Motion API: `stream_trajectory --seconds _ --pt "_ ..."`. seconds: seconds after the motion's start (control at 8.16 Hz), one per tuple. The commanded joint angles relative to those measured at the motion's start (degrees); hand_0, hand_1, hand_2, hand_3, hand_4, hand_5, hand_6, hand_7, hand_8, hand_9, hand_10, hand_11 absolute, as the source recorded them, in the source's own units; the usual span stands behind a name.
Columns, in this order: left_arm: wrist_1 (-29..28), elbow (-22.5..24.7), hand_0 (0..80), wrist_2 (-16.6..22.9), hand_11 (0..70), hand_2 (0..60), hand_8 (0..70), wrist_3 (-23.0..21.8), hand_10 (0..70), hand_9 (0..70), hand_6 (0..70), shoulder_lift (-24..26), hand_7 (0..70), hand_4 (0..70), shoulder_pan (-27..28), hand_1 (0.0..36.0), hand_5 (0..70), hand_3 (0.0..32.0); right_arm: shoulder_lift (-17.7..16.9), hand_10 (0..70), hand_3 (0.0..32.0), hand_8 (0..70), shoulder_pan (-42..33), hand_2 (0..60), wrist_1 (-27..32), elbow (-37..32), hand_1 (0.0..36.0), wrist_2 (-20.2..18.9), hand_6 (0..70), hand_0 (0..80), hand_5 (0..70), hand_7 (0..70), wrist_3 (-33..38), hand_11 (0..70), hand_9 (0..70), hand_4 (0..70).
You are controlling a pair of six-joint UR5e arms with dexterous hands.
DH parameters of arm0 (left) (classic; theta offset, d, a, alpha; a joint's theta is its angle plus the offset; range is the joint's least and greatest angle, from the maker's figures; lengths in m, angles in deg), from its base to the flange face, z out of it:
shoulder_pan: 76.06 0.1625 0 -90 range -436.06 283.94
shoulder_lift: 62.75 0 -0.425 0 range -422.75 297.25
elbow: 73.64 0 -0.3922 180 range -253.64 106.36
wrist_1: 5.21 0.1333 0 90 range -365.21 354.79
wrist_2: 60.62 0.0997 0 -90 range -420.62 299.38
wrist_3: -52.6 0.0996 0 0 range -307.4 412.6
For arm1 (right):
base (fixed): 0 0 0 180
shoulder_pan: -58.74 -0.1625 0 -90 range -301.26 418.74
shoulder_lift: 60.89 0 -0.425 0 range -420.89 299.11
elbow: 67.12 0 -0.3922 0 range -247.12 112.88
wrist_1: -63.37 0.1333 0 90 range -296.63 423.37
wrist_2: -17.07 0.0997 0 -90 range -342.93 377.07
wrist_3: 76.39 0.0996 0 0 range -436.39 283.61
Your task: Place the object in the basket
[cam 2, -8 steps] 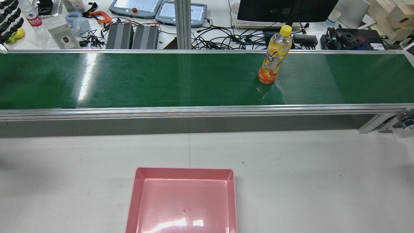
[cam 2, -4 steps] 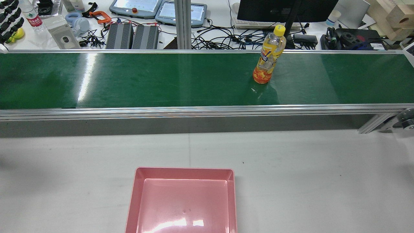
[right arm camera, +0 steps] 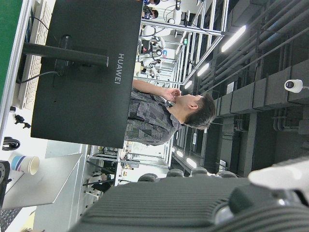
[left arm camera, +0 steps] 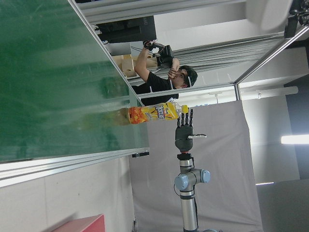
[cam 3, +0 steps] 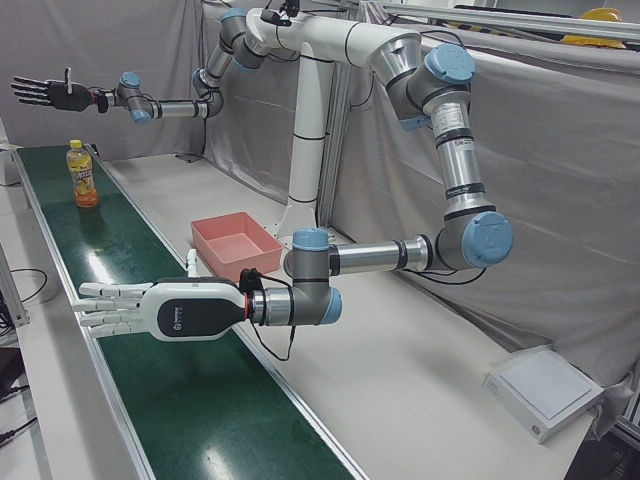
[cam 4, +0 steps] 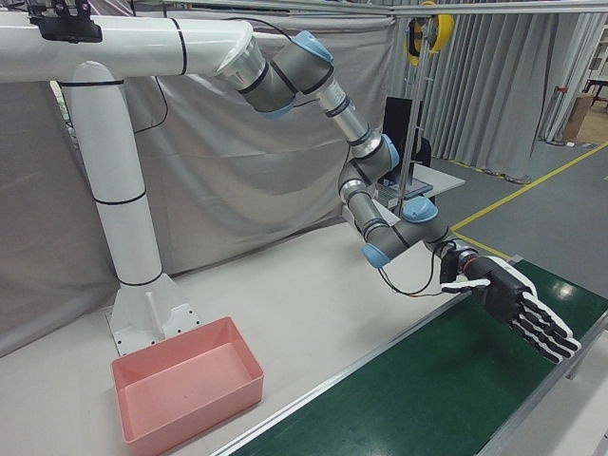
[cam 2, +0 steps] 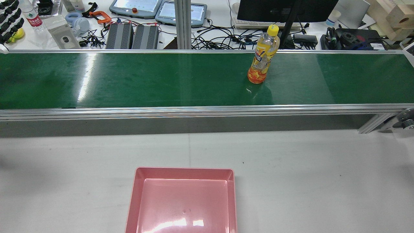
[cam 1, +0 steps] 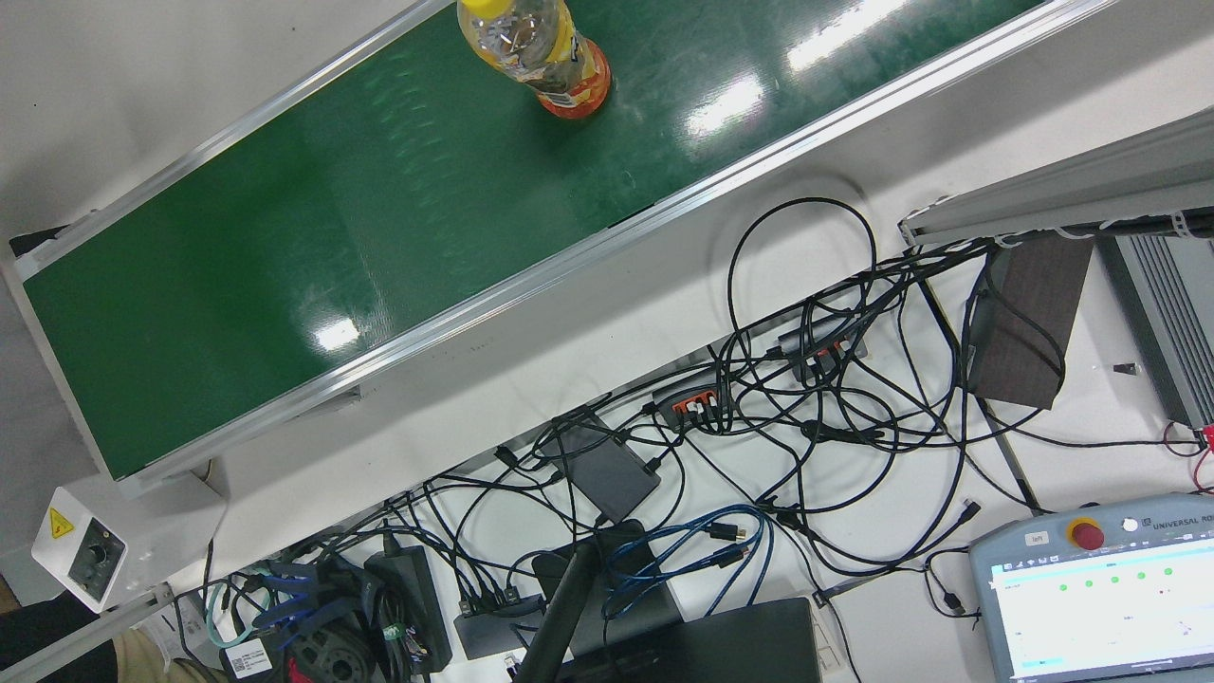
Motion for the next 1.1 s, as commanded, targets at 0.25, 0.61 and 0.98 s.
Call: stream_trajectory --seconds 0.25,0.61,0.98 --pt "0.9 0.08 69.0 0.03 1.5 0.0 0.0 -0.04 0.0 0.0 0.0 0.05 0.5 0.0 0.0 12.9 11.4 0.0 0.0 0.0 0.0 0.0 0.0 0.0 0.0 -0.02 0.0 0.0 0.0 0.0 0.0 0.0 0.0 0.0 0.0 0.0" --pt "0.81 0.08 67.5 0.03 2.3 0.0 0.0 -0.04 0.0 0.0 0.0 0.05 0.6 0.0 0.0 12.6 11.2 0.0 0.0 0.0 0.0 0.0 0.0 0.0 0.0 -0.02 0.0 0.0 0.0 0.0 0.0 0.0 0.0 0.0 0.0 0.0" --pt "0.81 0.08 66.6 0.03 2.1 0.0 0.0 -0.12 0.0 0.0 0.0 0.05 0.6 0.0 -0.08 12.4 10.6 0.0 0.0 0.0 0.0 0.0 0.0 0.0 -0.09 -0.02 0.0 0.0 0.0 0.0 0.0 0.0 0.0 0.0 0.0 0.0"
